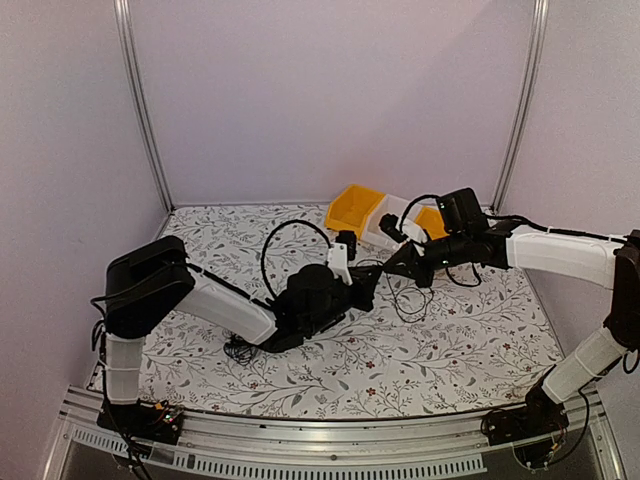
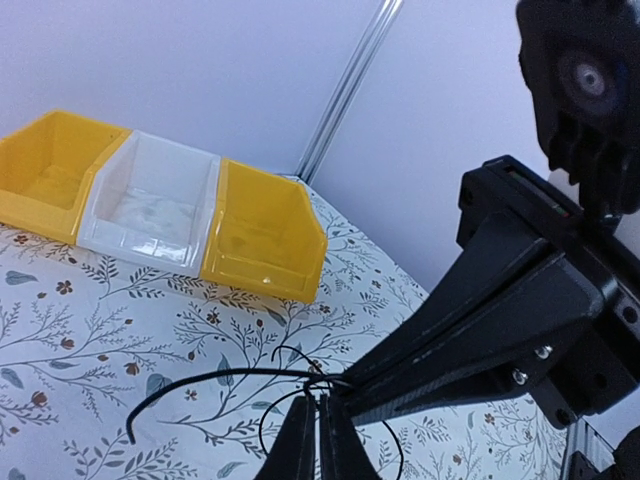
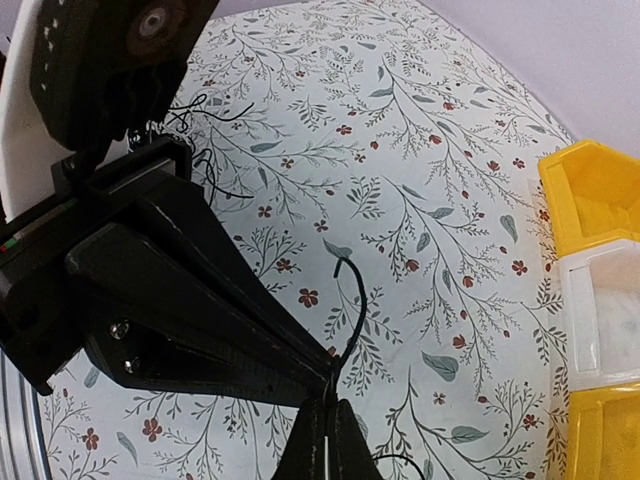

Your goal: Untangle the cables

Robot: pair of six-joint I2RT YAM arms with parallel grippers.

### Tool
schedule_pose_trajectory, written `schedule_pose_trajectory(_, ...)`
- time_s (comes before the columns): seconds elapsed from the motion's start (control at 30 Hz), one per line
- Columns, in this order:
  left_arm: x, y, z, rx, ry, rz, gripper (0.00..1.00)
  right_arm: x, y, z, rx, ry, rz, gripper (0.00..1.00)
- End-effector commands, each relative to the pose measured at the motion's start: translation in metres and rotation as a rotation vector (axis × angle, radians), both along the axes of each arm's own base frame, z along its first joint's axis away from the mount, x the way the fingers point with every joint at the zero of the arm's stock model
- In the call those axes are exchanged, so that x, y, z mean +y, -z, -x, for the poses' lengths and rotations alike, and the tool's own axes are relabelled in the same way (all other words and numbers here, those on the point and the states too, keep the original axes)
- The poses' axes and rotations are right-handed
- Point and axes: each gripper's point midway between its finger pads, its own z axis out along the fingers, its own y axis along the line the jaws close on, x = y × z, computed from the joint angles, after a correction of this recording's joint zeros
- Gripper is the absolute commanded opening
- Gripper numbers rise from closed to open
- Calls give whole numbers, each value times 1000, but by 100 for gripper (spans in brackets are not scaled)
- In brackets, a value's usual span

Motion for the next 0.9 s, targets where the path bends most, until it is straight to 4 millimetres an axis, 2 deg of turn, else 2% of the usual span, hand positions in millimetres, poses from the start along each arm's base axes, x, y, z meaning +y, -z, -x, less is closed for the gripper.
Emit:
schedule_pose_trajectory(0.0, -2, -13, -16, -41, -29, 30, 0, 6, -2, 15, 20, -62, -22, 0)
schedule_pose_trajectory(0.2, -5, -14, -24, -66, -34, 31, 1, 6, -2, 17, 28, -72, -23, 0)
schedule_pose_trajectory(0.53, 21, -22, -59, -84, -133, 94, 1, 6, 0, 19, 28, -87, -12, 0)
schedule_pose_trajectory(0.77, 20, -16, -70, -75, -132, 71, 0, 5, 0, 17, 17, -76, -5, 0)
schedule_pose_trajectory(0.87, 14, -14, -68, -68, -91, 78, 2, 4, 1, 13, 8, -60, 4, 0)
